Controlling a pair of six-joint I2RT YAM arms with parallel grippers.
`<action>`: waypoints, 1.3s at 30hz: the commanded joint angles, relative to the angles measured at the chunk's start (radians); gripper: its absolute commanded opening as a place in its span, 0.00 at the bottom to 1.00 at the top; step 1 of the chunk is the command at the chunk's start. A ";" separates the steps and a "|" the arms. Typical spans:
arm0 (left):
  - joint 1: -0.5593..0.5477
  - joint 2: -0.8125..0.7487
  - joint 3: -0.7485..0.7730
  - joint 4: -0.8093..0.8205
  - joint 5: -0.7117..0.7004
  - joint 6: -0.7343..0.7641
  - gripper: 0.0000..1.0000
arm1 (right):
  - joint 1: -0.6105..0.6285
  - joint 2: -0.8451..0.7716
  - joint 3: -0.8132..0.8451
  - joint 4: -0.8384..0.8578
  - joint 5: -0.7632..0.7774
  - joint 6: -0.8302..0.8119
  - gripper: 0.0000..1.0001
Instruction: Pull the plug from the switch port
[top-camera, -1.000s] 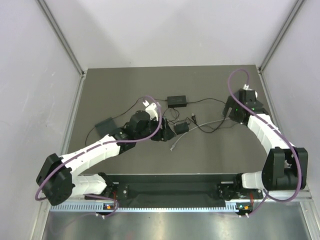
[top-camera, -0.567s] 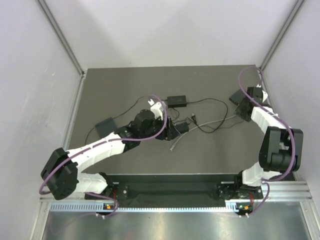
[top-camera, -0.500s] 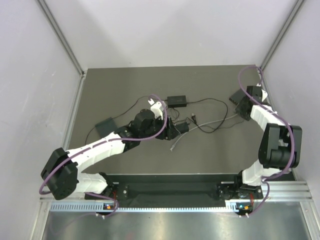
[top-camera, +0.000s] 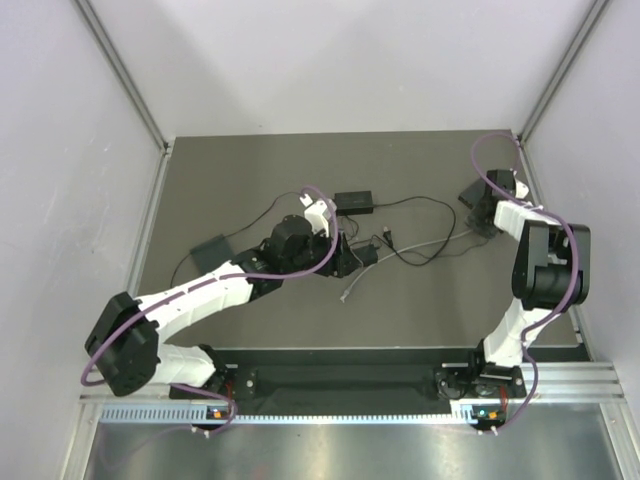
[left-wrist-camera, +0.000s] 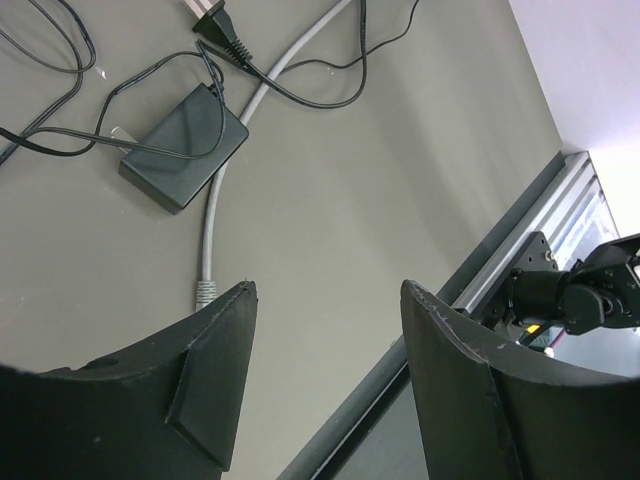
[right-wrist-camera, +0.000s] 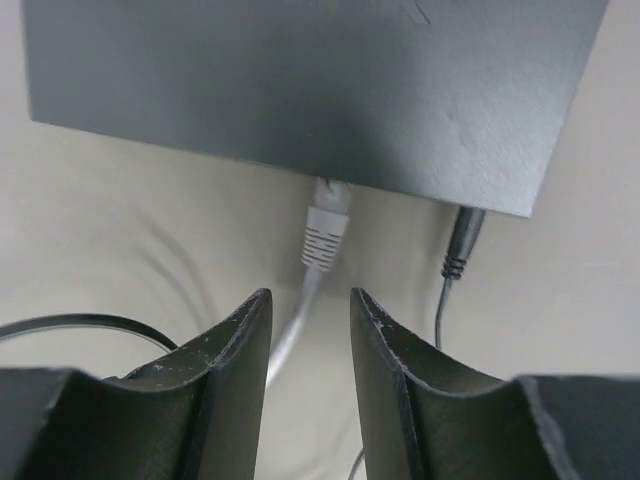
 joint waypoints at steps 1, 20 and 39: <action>-0.003 0.009 0.036 0.050 -0.008 0.018 0.64 | -0.006 0.009 0.059 0.039 0.013 0.009 0.37; -0.003 -0.045 0.015 0.013 -0.071 0.052 0.63 | 0.120 -0.031 0.104 0.080 -0.033 -0.187 0.65; -0.003 -0.075 0.001 0.012 -0.072 0.054 0.63 | 0.167 0.098 0.165 0.068 -0.105 -0.227 0.50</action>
